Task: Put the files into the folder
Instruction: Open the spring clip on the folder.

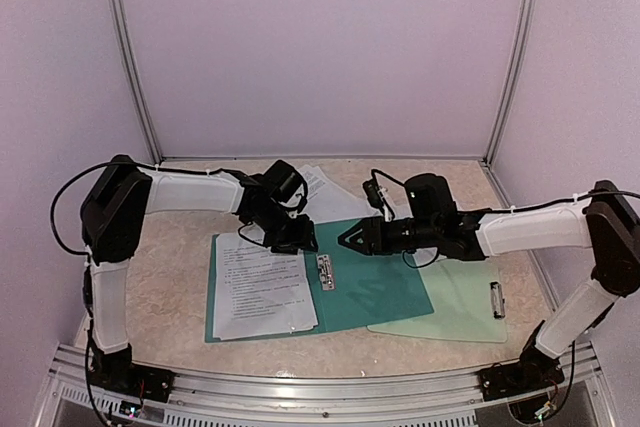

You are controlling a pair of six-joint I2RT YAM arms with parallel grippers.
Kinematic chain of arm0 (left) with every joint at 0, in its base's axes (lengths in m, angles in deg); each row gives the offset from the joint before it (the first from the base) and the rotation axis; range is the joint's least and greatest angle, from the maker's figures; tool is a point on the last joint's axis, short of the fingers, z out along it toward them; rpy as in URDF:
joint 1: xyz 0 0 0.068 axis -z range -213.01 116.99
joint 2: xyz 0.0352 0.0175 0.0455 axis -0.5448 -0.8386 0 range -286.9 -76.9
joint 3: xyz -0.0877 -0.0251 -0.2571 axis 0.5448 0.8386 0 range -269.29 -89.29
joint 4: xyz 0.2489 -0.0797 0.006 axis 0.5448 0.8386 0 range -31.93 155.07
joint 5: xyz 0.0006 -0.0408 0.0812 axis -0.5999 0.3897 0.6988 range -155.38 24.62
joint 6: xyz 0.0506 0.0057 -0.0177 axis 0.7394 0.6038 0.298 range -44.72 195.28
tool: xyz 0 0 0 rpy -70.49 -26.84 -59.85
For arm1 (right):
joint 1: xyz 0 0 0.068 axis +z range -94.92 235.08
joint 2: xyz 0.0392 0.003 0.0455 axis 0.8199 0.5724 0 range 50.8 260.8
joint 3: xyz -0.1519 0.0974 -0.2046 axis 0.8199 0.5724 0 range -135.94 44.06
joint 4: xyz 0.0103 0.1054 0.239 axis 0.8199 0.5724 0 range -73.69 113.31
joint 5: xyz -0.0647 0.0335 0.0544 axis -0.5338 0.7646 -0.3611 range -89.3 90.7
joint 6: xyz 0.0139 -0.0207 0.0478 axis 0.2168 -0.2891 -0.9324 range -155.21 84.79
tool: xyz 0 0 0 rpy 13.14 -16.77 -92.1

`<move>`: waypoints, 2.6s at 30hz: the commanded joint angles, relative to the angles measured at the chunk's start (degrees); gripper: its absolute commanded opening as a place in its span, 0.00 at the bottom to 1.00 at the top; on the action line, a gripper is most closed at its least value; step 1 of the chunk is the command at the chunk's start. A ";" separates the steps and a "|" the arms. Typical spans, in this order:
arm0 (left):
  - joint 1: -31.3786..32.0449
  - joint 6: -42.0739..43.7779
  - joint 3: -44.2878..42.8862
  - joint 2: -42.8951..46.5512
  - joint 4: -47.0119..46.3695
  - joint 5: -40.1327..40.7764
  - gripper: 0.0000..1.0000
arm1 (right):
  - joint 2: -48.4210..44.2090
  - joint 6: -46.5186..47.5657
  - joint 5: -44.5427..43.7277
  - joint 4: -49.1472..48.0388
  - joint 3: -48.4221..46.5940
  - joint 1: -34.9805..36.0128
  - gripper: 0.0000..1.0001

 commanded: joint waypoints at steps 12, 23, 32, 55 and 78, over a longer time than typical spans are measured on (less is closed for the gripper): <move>6.28 16.92 10.11 13.47 -9.11 -5.35 0.67 | -1.94 3.91 -5.79 1.92 5.64 -0.43 0.46; 7.27 29.09 8.75 9.79 -10.10 -7.40 0.63 | -5.08 1.65 -8.24 3.88 9.88 -3.25 0.46; 7.60 36.00 4.59 5.08 -4.71 -1.79 0.55 | -3.22 -0.04 -5.63 1.02 11.49 -3.52 0.44; 6.14 37.13 6.91 5.81 -4.60 -2.47 0.26 | -0.47 -2.95 -2.40 -4.33 14.23 -3.54 0.40; -0.71 34.31 -4.67 -2.98 -0.09 -10.61 0.33 | -0.13 -3.36 -2.19 -5.04 15.22 -3.51 0.38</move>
